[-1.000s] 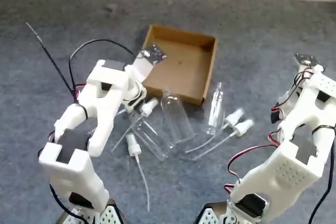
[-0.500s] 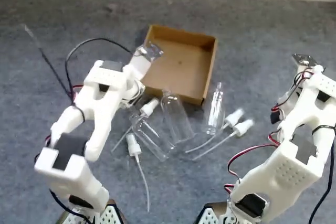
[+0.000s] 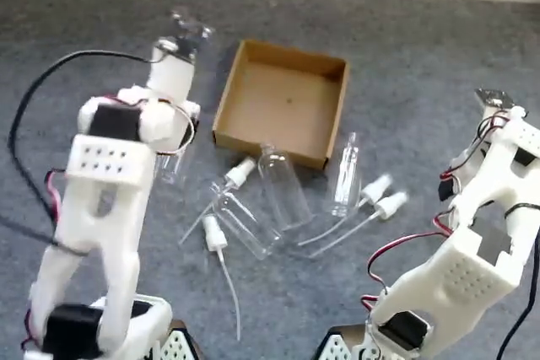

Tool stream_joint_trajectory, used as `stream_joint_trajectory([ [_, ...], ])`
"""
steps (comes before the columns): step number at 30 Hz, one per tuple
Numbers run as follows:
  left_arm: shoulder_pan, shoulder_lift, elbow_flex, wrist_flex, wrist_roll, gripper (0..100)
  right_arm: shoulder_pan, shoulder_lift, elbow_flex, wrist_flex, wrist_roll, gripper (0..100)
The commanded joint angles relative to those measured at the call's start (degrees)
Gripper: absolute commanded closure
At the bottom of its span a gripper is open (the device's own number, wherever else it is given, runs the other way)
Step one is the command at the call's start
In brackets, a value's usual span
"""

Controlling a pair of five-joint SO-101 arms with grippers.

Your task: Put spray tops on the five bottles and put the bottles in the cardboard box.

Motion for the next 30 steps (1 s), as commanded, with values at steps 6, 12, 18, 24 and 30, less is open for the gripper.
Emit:
stream_joint_trajectory([
  [6, -0.57, -18.95, -2.33, -3.52, 7.91, 100, -16.48, -21.23, -7.87, 0.92, -10.55, 99.5],
  [12, -0.57, -27.56, -7.78, -3.52, 14.68, 100, -41.01, -36.18, -1.89, -1.89, -20.31, 99.5],
  [18, -2.68, -32.31, -13.05, -3.6, 21.27, 100, -62.99, -47.52, 15.25, -13.67, -24.7, 99.5],
  [24, -10.77, -36.7, -11.56, -3.6, 29.1, 100, -75.91, -62.9, 38.02, -29.58, -24.7, 99.5],
  [30, -11.21, -40.31, -5.76, -7.74, 33.41, 100, -84.62, -71.43, 53.49, -41.1, -24.7, 99.5],
])
